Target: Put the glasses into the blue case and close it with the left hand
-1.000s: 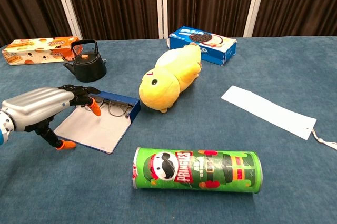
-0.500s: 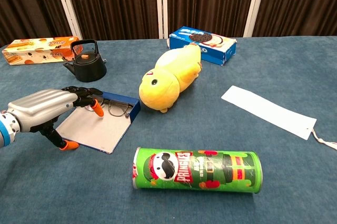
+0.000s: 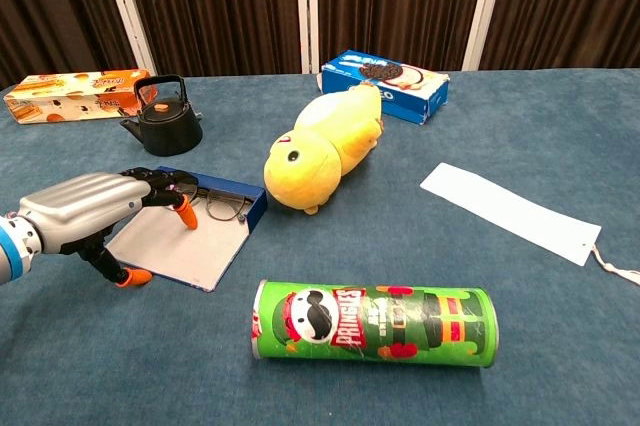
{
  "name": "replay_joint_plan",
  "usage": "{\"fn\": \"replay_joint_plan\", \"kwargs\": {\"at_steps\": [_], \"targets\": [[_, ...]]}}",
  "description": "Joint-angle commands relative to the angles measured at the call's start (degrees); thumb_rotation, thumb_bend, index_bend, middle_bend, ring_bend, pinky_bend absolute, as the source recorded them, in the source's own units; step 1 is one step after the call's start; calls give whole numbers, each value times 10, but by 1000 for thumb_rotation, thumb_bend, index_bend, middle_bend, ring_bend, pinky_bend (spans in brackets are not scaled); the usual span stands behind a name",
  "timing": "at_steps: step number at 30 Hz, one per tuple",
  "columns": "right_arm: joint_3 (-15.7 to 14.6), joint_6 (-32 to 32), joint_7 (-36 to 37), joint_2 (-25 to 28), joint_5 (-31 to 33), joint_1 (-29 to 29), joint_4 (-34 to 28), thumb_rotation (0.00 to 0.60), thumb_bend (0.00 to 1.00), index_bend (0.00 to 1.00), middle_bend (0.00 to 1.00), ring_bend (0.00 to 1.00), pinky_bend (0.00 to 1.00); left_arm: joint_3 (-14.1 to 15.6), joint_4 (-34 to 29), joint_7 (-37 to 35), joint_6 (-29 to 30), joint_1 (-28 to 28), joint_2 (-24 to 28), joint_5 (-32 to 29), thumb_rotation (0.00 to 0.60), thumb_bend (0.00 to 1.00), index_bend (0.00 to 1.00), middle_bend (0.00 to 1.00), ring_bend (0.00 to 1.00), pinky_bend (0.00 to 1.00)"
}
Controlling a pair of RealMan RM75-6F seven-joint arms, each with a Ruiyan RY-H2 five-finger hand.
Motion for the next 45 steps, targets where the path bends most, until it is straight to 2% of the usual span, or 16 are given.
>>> {"fn": "replay_joint_plan", "kwargs": {"at_steps": [1,16,25,28,30,32,35,39,45], "targets": [[0,0,0,-1,0,0,1,600,0,0,0,0,0,-1,-1,1,0,0,1,1,600,470,294,0,0,0],[0,-1,-1,-1,1,0,1,600,0,0,0,0,0,-22,-27,19,-16,-14,18,-14,600,493,302,0,0,0],[-1,-5,-2,-2,3,2,2,600,0,0,0,0,0,-45,-7,20,-33,-33,2,-33,600,496,329,0,0,0],[0,-7,-2,-3,5,3,3,600,0,0,0,0,0,-46,-5,17,-35,-34,0,-35,600,497,380,0,0,0],[0,-9,-2,-4,6,3,4,600,0,0,0,0,0,-42,-8,13,-34,-32,1,-33,600,498,446,0,0,0],[0,-9,-2,-4,5,4,4,600,0,0,0,0,0,-38,-15,8,-28,-27,6,-30,600,497,552,0,0,0],[-1,-10,-3,-4,4,4,4,600,0,0,0,0,0,-32,-26,6,-22,-21,15,-26,600,497,646,0,0,0],[-2,-8,-2,-3,1,3,1,600,0,0,0,0,0,-24,-54,10,-11,-13,38,-20,600,498,676,0,0,0],[-2,-3,2,0,-2,2,-2,600,0,0,0,0,0,-7,-137,49,-1,2,107,-18,600,499,677,0,0,0]]}}
